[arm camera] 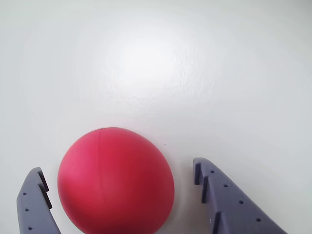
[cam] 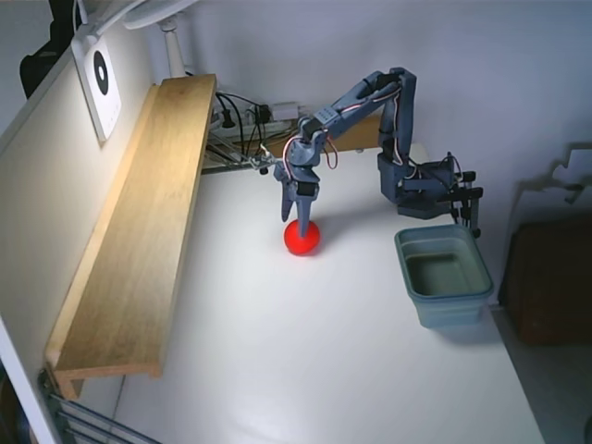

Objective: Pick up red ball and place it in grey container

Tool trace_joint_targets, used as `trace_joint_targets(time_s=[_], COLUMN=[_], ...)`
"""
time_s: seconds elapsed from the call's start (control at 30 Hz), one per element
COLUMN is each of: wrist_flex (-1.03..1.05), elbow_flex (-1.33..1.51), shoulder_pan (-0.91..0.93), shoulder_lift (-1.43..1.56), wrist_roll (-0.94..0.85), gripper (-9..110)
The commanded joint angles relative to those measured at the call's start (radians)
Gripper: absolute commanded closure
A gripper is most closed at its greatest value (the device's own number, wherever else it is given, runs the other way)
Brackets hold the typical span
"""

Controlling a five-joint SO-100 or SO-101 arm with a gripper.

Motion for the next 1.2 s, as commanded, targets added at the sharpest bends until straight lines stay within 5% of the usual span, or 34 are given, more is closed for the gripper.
trace_joint_targets(time_s=[0.0,1.17], wrist_flex=[-0.015,-0.241], elbow_flex=[0.002,0.143], shoulder_pan=[-0.005,-0.01], shoulder_lift=[0.031,-0.054], wrist_roll=[0.002,0.002], gripper=[63,63])
